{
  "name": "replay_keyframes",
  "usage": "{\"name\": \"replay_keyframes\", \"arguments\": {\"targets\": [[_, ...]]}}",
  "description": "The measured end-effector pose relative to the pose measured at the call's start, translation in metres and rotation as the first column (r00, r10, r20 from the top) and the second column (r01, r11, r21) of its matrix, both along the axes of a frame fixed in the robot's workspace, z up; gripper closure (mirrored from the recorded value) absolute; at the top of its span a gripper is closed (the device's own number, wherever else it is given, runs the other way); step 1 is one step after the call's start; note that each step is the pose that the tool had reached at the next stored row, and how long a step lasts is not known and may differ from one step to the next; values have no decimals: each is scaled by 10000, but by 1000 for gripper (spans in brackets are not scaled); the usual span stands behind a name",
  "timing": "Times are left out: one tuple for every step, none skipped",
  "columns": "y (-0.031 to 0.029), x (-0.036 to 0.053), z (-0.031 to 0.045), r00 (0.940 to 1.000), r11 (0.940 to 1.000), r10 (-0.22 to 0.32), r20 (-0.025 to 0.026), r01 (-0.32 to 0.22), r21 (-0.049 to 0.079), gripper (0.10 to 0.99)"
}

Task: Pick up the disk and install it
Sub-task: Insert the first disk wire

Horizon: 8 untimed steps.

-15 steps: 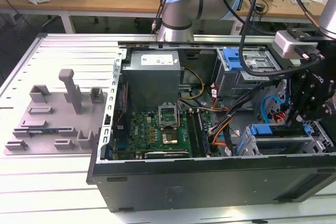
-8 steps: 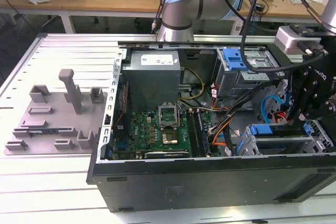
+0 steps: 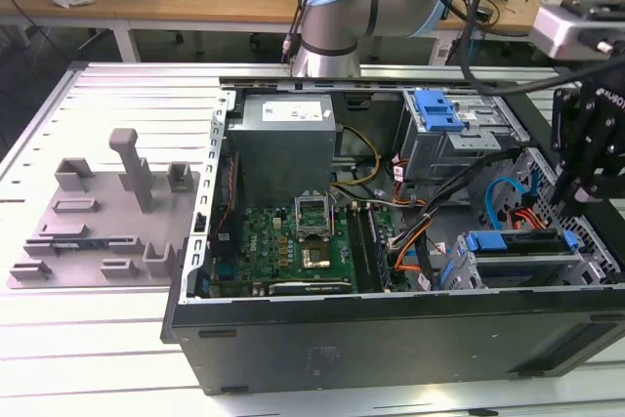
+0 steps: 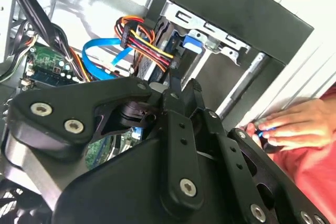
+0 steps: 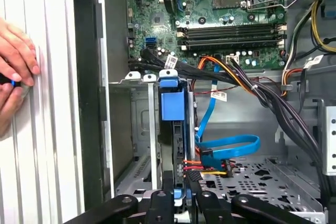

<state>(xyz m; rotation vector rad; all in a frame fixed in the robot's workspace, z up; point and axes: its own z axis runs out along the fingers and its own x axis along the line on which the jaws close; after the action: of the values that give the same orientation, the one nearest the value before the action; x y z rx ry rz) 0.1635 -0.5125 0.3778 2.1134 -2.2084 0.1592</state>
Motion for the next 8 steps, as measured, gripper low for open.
{"name": "replay_keyframes", "arguments": {"targets": [[7,0,34,10000,10000,-2,0,2,-45,847],[12,0,51,10000,10000,-5,0,5,-70,847],[14,0,53,10000,10000,-5,0,5,-75,847],[14,0,53,10000,10000,-6,0,6,-78,847],[15,0,54,10000,10000,-6,0,6,-81,847],[15,0,53,10000,10000,-6,0,6,-82,847],[15,0,53,10000,10000,-6,0,6,-83,847],[15,0,54,10000,10000,-6,-1,6,-85,847]]}}
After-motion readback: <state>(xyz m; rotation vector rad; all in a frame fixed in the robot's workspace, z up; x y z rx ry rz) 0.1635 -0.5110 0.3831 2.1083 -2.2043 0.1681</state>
